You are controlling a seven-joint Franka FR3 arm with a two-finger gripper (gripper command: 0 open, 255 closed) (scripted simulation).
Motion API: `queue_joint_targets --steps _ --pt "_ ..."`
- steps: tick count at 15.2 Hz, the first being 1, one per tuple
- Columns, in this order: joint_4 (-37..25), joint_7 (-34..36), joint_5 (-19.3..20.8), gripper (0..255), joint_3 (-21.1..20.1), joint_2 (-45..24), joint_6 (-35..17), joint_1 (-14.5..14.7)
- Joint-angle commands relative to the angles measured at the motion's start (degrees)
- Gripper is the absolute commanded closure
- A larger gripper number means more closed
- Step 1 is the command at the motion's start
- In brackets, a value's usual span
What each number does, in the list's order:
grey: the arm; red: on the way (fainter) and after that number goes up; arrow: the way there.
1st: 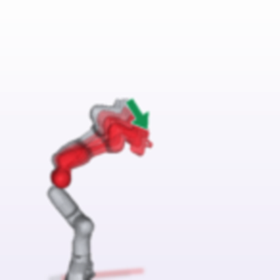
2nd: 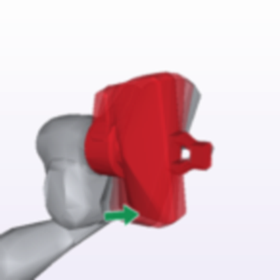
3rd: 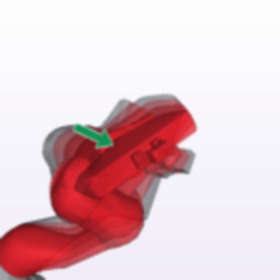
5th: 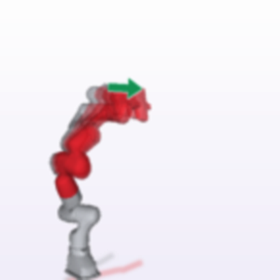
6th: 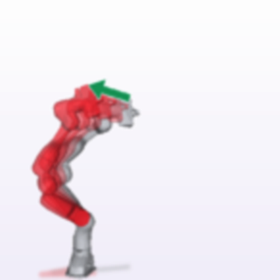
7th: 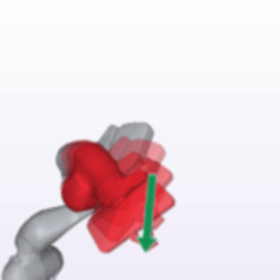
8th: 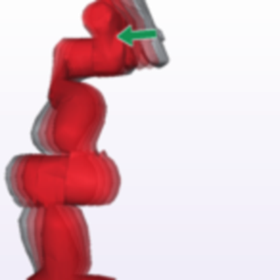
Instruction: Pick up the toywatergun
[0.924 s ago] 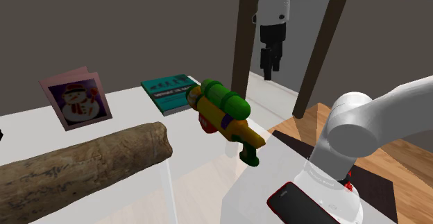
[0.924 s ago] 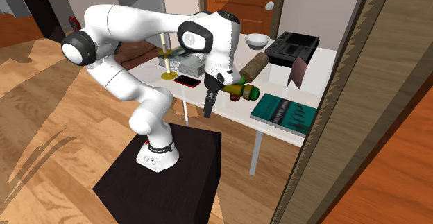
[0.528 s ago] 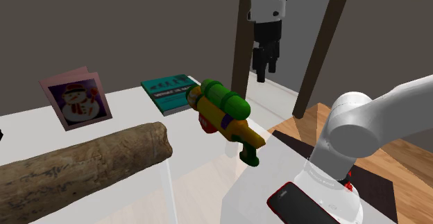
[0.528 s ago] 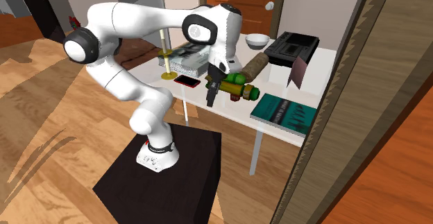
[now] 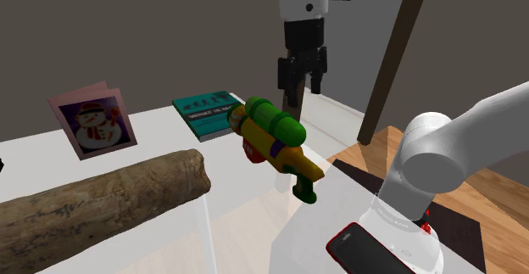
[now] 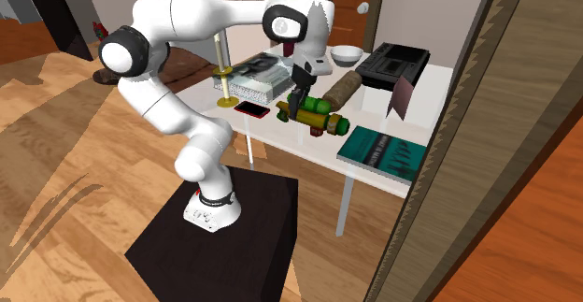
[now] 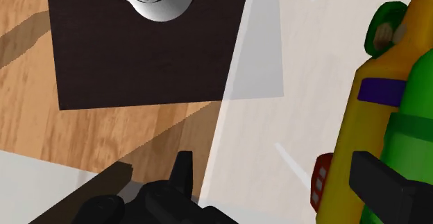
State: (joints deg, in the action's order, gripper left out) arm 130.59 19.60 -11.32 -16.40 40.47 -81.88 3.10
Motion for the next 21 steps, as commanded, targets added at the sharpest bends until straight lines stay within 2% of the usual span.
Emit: queue_joint_targets --steps 1,7,16,17,21 --pt "-2.38 4.24 -1.72 0 -2.72 -2.04 -0.30 -0.07" --pt "-11.03 16.37 -4.64 0 -10.69 -9.72 -1.42 -1.03" --pt "-4.63 15.72 -5.46 0 -11.58 -8.82 -6.96 -0.60" --pt "-4.83 15.75 -5.42 255 -11.60 -8.95 -6.90 -0.64" --pt "-4.86 15.66 -5.37 255 -11.51 -8.94 -6.83 -0.67"
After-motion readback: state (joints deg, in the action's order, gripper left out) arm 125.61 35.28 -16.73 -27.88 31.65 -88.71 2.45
